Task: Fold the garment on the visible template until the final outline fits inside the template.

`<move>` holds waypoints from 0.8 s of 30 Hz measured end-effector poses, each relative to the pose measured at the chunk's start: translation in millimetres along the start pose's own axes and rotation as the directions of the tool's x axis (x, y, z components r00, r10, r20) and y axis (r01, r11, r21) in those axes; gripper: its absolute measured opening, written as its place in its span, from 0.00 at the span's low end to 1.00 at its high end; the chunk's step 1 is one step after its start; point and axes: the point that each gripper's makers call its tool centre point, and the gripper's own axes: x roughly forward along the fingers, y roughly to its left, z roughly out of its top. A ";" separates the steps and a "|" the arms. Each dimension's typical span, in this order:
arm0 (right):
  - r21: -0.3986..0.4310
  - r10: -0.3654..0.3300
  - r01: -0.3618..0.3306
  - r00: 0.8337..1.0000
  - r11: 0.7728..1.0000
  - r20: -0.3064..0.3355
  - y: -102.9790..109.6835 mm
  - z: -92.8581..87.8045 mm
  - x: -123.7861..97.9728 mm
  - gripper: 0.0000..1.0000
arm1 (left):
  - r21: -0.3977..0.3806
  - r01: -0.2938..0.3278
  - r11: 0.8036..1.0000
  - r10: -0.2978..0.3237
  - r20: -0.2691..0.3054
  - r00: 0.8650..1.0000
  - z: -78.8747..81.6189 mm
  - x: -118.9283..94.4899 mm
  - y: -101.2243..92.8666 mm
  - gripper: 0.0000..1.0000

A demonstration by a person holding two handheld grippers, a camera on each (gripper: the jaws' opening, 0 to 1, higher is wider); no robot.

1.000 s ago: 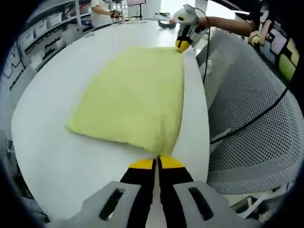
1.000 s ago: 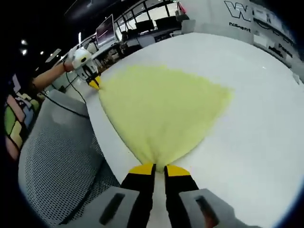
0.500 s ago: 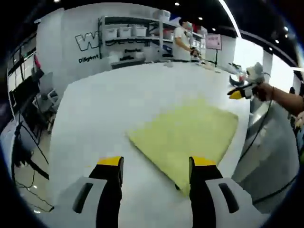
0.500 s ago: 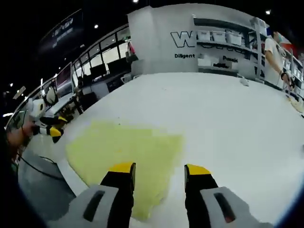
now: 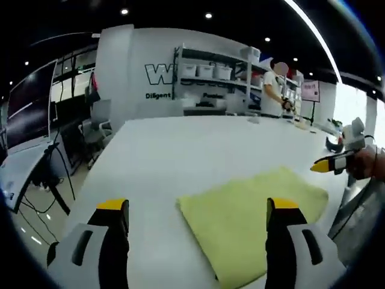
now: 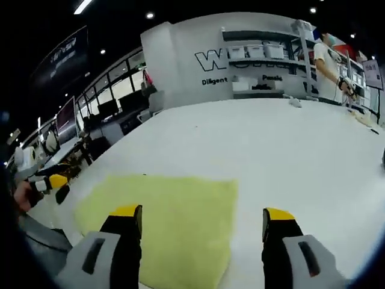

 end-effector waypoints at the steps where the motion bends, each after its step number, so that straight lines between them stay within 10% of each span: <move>1: 0.021 -0.003 0.003 0.999 1.000 -0.032 0.4 -5.0 1.3 0.90 | -0.024 -0.019 1.000 0.020 0.022 1.000 4.2 0.1 5.1 0.95; 4: 0.093 0.028 -0.035 0.997 0.995 0.068 8.8 15.0 2.7 0.99 | -0.135 -0.006 0.991 0.006 0.004 1.000 -4.3 -1.3 7.7 0.99; 10: -0.066 0.055 -0.058 0.997 0.996 -0.053 23.3 -9.9 8.7 0.99 | -0.168 -0.046 0.985 0.045 -0.009 0.999 -6.1 -3.6 12.8 0.99; 17: -0.077 0.033 -0.034 0.999 0.996 -0.016 17.6 -3.9 3.3 0.99 | -0.250 -0.054 0.967 0.068 0.046 0.997 6.0 -3.4 5.6 0.99; 24: -0.012 0.014 -0.014 1.000 1.000 0.012 10.1 0.8 0.2 0.99 | -0.112 -0.007 0.994 0.016 0.076 0.997 10.8 -0.2 -8.6 0.99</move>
